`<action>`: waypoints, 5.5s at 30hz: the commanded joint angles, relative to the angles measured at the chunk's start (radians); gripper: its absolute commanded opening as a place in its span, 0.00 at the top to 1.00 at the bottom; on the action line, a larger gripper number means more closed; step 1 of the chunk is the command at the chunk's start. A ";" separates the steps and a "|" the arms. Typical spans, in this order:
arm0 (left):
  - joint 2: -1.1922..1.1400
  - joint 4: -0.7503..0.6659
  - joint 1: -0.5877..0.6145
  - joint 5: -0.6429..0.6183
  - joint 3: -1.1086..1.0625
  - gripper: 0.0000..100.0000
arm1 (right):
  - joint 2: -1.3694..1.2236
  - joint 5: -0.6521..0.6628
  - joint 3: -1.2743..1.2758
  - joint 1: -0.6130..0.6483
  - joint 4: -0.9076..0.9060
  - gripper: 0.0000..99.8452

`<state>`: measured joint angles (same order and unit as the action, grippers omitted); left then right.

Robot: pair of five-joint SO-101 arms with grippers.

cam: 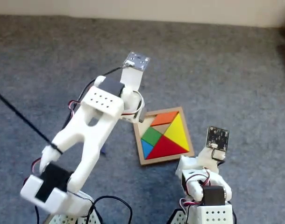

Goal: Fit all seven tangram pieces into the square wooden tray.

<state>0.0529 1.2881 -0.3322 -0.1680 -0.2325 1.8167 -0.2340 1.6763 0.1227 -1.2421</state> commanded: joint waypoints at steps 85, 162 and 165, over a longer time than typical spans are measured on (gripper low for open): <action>-0.047 -0.183 0.407 0.140 -0.406 0.85 | 0.018 0.005 0.128 -0.013 -0.005 0.99; -0.170 -0.054 -0.061 0.012 0.111 0.70 | 0.018 0.005 0.128 -0.013 -0.005 0.99; -0.134 -0.063 -0.061 0.012 0.051 0.70 | 0.018 0.005 0.128 -0.013 -0.005 0.99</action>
<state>-0.1573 1.2221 -0.3844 -0.1465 -0.1665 1.8167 -0.2340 1.6763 0.1227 -1.2421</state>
